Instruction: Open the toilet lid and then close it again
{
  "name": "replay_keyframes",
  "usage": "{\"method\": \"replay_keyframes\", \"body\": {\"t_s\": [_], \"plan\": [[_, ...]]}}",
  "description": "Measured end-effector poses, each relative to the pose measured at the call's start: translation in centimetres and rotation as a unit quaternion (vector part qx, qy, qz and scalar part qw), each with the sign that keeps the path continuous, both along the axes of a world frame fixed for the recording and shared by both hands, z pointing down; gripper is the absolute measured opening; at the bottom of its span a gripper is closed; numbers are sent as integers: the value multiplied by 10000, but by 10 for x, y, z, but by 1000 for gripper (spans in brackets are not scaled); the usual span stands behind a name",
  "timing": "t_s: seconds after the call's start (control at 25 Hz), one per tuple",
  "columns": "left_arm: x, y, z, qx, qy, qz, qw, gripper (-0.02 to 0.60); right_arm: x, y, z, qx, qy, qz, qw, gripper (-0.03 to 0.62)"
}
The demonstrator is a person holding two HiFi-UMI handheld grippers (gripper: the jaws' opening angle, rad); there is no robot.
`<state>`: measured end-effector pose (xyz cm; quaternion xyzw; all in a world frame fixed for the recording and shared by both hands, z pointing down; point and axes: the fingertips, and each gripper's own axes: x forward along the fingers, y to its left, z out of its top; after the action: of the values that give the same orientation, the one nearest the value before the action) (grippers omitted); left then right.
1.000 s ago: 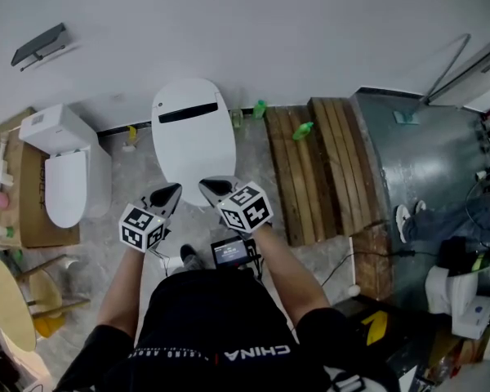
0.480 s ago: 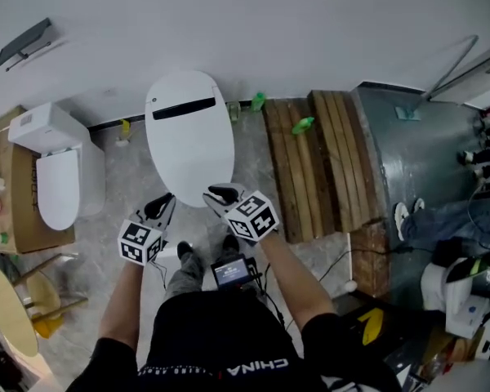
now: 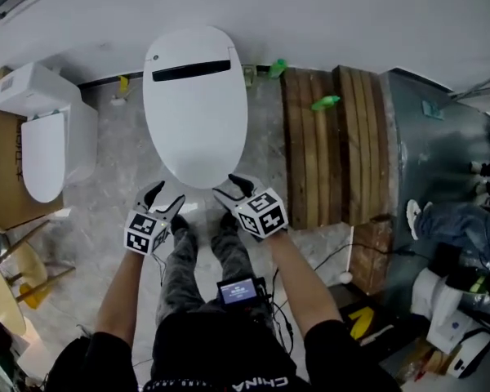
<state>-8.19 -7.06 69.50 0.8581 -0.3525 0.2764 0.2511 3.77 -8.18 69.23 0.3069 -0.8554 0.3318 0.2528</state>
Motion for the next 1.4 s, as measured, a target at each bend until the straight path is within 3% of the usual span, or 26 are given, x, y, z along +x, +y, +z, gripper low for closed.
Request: {"method": "replay_keyframes", "body": {"t_s": [0.36,0.64,0.96,1.2,1.4], "plan": [[0,0,130,-606,-336,-113,9975,299,17,-12,128,-396,382,457,9974,270],[-5,-5,202,-954,-186,-484,9941,361,38,-20,205,-716,506,1102,9900,318],[-20,-31,252,-1163,137,-1348,9839,380,51,-39,264,-915,467,1652,9809,365],[-20,-41,272,-1247,295,-1621,9784,390,49,-50,280,-1081,162,1821,9772,367],[-18,-42,276,-1340,449,-1593,9771,399,49,-52,286,-1085,116,1970,9743,367]]}}
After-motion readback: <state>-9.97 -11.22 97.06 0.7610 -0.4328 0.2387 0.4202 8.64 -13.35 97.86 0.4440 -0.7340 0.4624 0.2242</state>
